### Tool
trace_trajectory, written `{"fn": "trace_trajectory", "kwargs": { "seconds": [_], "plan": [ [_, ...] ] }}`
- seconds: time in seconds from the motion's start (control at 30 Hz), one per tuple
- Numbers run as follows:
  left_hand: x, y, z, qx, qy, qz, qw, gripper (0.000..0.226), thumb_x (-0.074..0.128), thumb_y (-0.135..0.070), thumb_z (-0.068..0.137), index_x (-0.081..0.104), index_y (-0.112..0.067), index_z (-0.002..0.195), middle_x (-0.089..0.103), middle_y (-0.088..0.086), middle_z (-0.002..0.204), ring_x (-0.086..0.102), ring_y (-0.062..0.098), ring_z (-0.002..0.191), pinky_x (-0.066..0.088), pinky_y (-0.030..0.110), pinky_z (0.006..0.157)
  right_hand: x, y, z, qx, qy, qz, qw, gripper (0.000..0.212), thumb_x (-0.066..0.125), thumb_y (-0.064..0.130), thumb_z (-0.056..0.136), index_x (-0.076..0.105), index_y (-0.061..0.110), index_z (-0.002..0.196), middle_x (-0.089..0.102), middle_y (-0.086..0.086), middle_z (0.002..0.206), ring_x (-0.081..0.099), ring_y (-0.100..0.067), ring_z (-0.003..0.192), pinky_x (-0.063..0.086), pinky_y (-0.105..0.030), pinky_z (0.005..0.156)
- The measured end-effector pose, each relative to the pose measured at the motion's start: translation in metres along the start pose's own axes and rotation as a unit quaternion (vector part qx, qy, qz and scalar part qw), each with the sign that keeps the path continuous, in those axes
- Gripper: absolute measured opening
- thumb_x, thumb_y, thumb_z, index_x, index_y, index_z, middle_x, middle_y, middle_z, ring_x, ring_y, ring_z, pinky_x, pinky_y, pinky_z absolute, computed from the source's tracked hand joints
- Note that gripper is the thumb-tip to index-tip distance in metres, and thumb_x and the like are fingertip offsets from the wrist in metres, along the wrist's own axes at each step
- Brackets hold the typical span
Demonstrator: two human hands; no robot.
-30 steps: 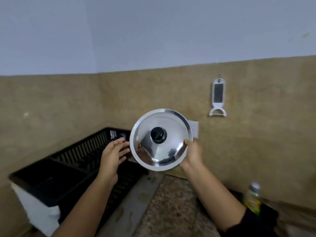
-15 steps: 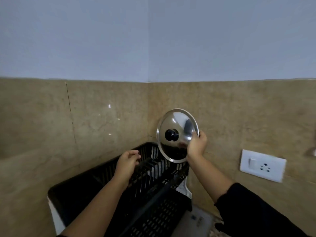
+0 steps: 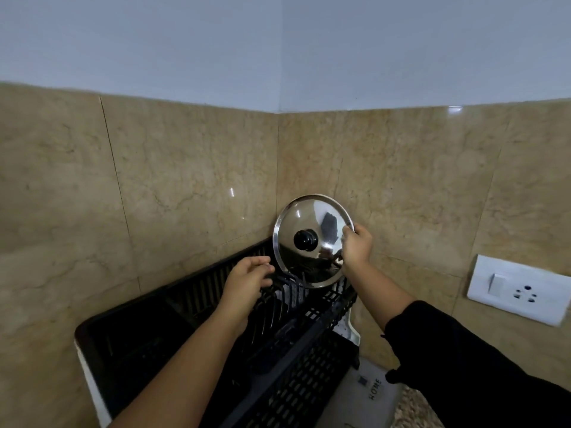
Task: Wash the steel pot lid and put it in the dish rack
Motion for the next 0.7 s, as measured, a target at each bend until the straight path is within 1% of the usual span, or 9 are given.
{"fn": "trace_trajectory", "kwargs": {
  "seconds": [0.13, 0.23, 0.37, 0.47, 0.57, 0.63, 0.7],
  "plan": [
    [0.003, 0.001, 0.001, 0.003, 0.007, 0.003, 1.000, 0.014, 0.054, -0.021, 0.093, 0.062, -0.024, 0.103, 0.066, -0.003, 0.110, 0.062, 0.012, 0.095, 0.040, 0.023, 0.067, -0.002, -0.024, 0.008, 0.048, 0.012, 0.012, 0.999, 0.034, 0.046, 0.001, 0.090, 0.041, 0.015, 0.060, 0.037, -0.004, 0.057, 0.033, -0.017, 0.051, 0.027, -0.029, 0.049],
    [0.005, 0.001, 0.001, 0.010, 0.012, 0.008, 1.000, 0.014, 0.053, -0.021, 0.093, 0.061, -0.024, 0.104, 0.065, -0.004, 0.110, 0.061, 0.011, 0.093, 0.040, 0.023, 0.066, -0.003, -0.032, 0.009, 0.070, 0.019, 0.016, 0.997, 0.031, 0.047, 0.002, 0.092, 0.046, 0.013, 0.063, 0.039, -0.005, 0.058, 0.034, -0.018, 0.049, 0.029, -0.030, 0.047],
    [0.006, 0.001, 0.002, 0.019, 0.013, 0.010, 1.000, 0.014, 0.052, -0.021, 0.094, 0.061, -0.024, 0.105, 0.065, -0.003, 0.110, 0.060, 0.010, 0.090, 0.039, 0.022, 0.065, -0.005, -0.034, 0.008, 0.068, 0.032, 0.010, 0.997, 0.027, 0.047, 0.005, 0.095, 0.054, 0.013, 0.069, 0.044, -0.005, 0.060, 0.038, -0.017, 0.050, 0.033, -0.028, 0.048],
    [0.004, 0.002, 0.003, 0.025, 0.010, 0.013, 1.000, 0.014, 0.052, -0.022, 0.094, 0.061, -0.024, 0.105, 0.065, -0.003, 0.110, 0.060, 0.011, 0.091, 0.039, 0.022, 0.065, -0.004, -0.037, 0.010, 0.076, 0.053, 0.000, 0.996, 0.022, 0.048, 0.008, 0.096, 0.058, 0.013, 0.077, 0.052, -0.006, 0.066, 0.045, -0.019, 0.055, 0.039, -0.029, 0.050],
    [0.002, 0.000, 0.003, 0.039, 0.004, 0.019, 0.999, 0.012, 0.053, -0.023, 0.094, 0.060, -0.025, 0.103, 0.064, -0.003, 0.109, 0.060, 0.011, 0.094, 0.040, 0.021, 0.066, -0.006, -0.030, 0.003, 0.082, 0.085, -0.016, 0.993, 0.009, 0.054, 0.013, 0.096, 0.059, 0.008, 0.090, 0.059, -0.005, 0.076, 0.055, -0.017, 0.065, 0.046, -0.024, 0.051],
    [0.001, -0.005, 0.003, 0.051, 0.004, 0.016, 0.999, 0.013, 0.053, -0.022, 0.094, 0.060, -0.024, 0.105, 0.063, -0.003, 0.109, 0.060, 0.011, 0.094, 0.040, 0.020, 0.066, -0.008, -0.026, 0.002, 0.093, 0.099, -0.039, 0.990, 0.012, 0.056, 0.017, 0.095, 0.059, 0.005, 0.097, 0.061, -0.005, 0.079, 0.057, -0.016, 0.069, 0.047, -0.027, 0.056],
    [-0.003, -0.014, 0.002, 0.062, -0.003, 0.011, 0.998, 0.014, 0.053, -0.021, 0.094, 0.061, -0.023, 0.106, 0.064, -0.003, 0.107, 0.060, 0.010, 0.093, 0.040, 0.021, 0.066, -0.011, -0.021, 0.000, 0.088, 0.098, -0.057, 0.990, 0.015, 0.057, 0.013, 0.093, 0.060, 0.001, 0.101, 0.064, -0.009, 0.084, 0.061, -0.021, 0.072, 0.053, -0.033, 0.063]
  ]
}}
Point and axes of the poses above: each hand's wrist, its own z-axis towards the middle knuckle, its own x-axis out of the palm, y = z × x, the point moved 9 cm from there along z, towards the middle knuckle
